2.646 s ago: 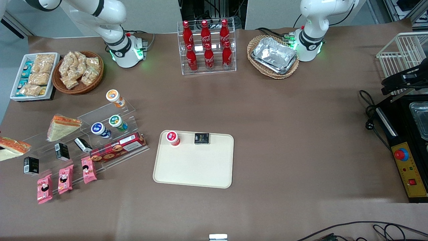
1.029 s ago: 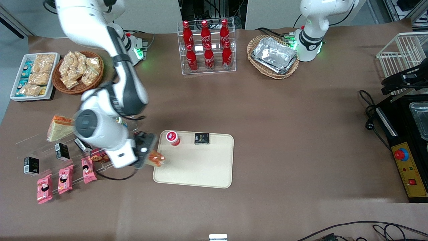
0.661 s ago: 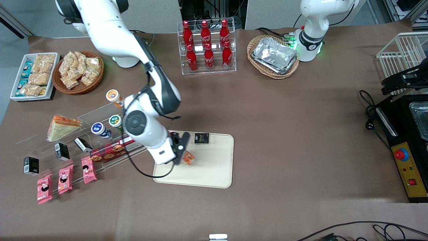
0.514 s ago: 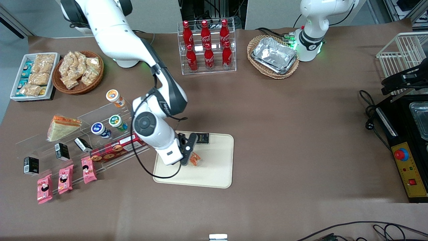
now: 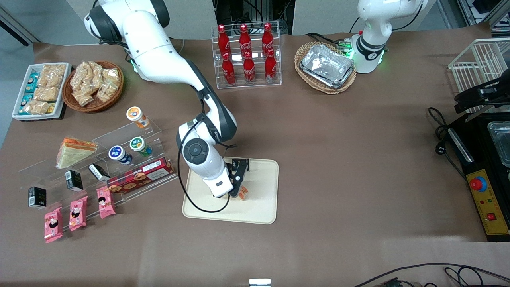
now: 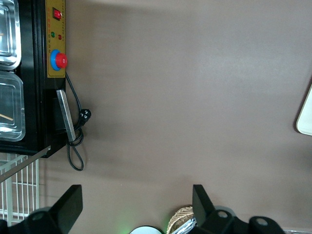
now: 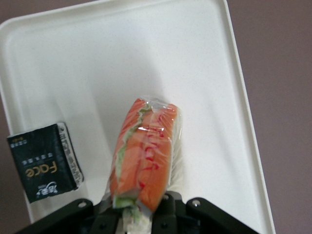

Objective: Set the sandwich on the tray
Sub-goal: 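Lower the sandwich onto the tray and open the right gripper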

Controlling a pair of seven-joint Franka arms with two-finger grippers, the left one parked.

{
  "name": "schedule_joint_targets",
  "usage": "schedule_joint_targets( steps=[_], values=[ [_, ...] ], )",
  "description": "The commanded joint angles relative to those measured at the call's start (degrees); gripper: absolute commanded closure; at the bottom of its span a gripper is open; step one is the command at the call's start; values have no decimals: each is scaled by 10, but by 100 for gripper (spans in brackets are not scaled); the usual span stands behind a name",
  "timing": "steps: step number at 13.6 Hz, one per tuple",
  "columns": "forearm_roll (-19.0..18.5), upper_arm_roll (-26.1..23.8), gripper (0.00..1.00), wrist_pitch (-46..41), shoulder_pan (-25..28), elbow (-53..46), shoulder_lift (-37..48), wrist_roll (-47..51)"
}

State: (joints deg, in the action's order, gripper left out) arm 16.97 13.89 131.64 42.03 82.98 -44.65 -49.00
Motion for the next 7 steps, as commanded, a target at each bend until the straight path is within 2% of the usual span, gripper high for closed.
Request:
schedule_joint_targets(
  steps=[1,3,4,5,6,7],
  values=[
    [-10,3,81,8,-1,-32,-25,8],
    [-10,3,79,33,-1,-38,-33,11],
    [-10,4,70,42,-1,-40,-33,11],
    [-10,4,56,48,-5,-45,-34,11],
    [-9,4,1,50,-9,-48,-36,11],
    [-10,4,0,54,-10,-49,-37,10]
  ],
)
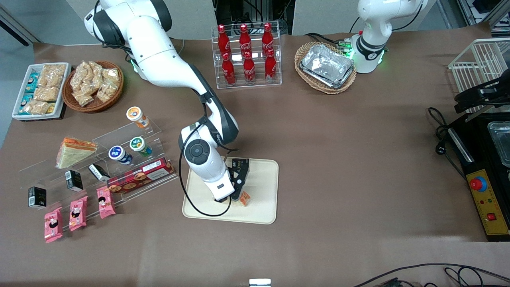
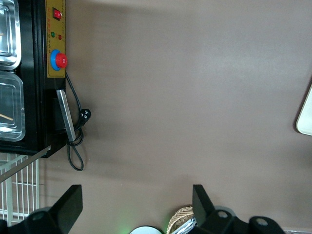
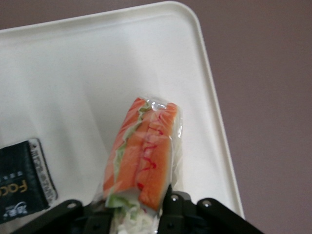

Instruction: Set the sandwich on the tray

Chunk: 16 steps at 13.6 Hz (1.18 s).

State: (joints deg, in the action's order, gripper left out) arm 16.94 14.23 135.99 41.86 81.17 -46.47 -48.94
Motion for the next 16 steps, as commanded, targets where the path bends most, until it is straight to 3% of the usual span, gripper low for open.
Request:
schedule_joint_targets(
  steps=[1,6,9,12,16],
  values=[
    [-9,1,0,15,-8,-31,-19,10],
    [-2,2,0,-8,-9,-30,1,10],
    [2,2,0,-88,-26,-31,58,10],
    [38,3,0,-167,-51,-29,129,17],
    [35,4,0,-280,-91,-22,232,134]
  ],
)
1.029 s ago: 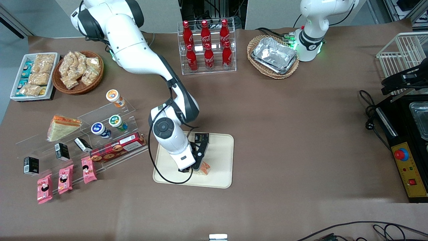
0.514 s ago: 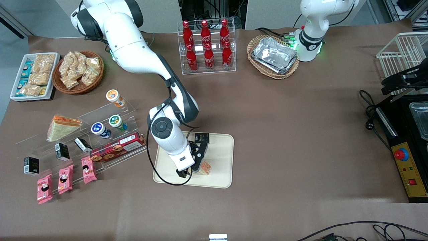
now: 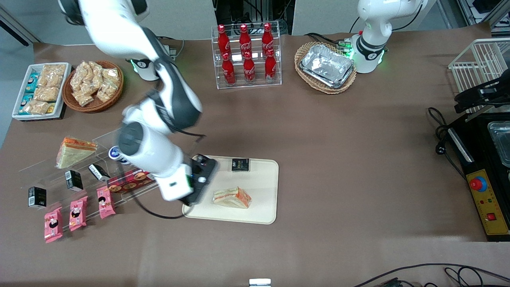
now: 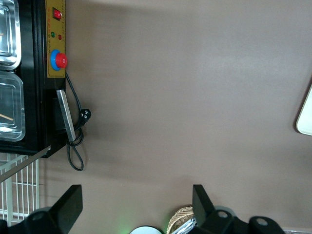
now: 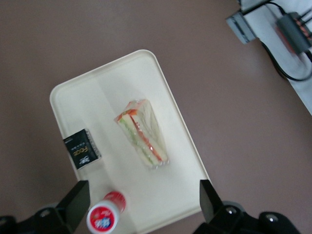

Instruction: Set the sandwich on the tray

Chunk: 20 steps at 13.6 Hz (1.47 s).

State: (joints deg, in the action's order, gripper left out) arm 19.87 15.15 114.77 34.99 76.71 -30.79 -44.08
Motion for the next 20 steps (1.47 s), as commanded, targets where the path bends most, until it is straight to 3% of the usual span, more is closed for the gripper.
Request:
schedule_joint_targets(
  steps=[1,3,5,7,9,14,18,20],
  values=[
    [5,-6,0,-94,-33,23,97,137],
    [-6,-7,0,-140,-60,24,131,222],
    [-44,-9,0,-200,-98,24,167,314],
    [-97,-11,0,-266,-122,26,205,392],
    [-170,-12,0,-298,-151,52,251,404],
    [-195,-13,0,-259,-260,153,328,386],
    [-215,-14,0,-171,-304,258,379,352],
    [-214,-13,0,-173,-318,261,383,328]
  ],
)
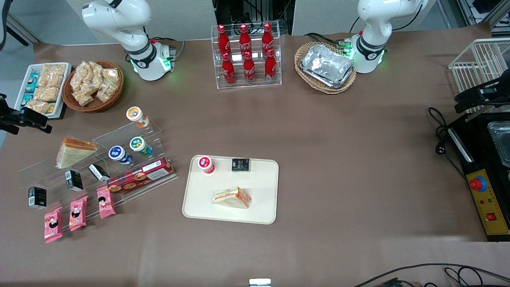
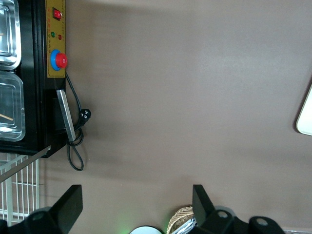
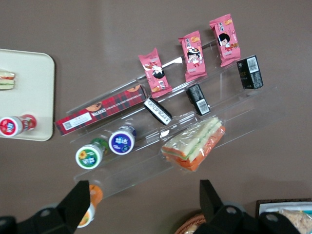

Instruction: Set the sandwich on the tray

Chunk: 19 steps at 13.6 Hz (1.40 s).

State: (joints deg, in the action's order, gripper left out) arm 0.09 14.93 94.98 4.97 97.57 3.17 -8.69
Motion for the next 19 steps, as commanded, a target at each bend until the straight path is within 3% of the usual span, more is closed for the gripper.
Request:
schedule_joint_targets(
  steps=[1,8,10,19],
  values=[
    [-16,-10,0,12,-21,51,44,-32],
    [-10,-30,0,-52,-29,19,44,-24],
    [-8,-54,0,-55,-59,19,45,-23],
    [3,-53,0,-46,-60,-14,20,-20]
  ],
)
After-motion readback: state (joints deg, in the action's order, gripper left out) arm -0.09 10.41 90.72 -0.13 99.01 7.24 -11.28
